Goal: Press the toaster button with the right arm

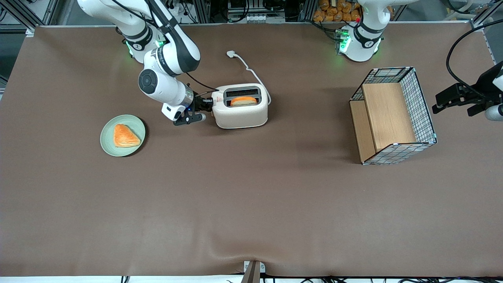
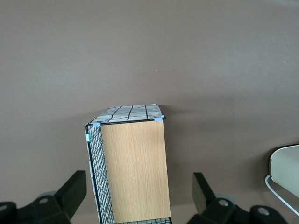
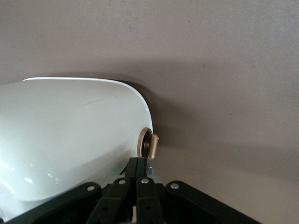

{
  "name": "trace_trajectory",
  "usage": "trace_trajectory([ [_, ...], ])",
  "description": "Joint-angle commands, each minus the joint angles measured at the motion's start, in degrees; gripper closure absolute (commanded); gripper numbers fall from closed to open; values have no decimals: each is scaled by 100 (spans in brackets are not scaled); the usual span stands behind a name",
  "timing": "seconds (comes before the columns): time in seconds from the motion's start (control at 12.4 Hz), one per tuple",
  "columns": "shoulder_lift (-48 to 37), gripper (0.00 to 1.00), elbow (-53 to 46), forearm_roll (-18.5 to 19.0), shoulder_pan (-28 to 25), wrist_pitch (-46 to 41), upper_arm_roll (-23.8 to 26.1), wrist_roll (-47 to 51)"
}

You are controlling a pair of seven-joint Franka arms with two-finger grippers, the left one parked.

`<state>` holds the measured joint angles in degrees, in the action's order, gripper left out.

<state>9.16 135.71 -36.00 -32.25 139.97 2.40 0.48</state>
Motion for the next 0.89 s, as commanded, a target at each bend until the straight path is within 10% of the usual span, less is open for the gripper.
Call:
trace_trajectory([
  [0.0,262,100,201,-206,9,611,32,-672],
  [0.81,217,100,149,-206,123,540,15,-751],
])
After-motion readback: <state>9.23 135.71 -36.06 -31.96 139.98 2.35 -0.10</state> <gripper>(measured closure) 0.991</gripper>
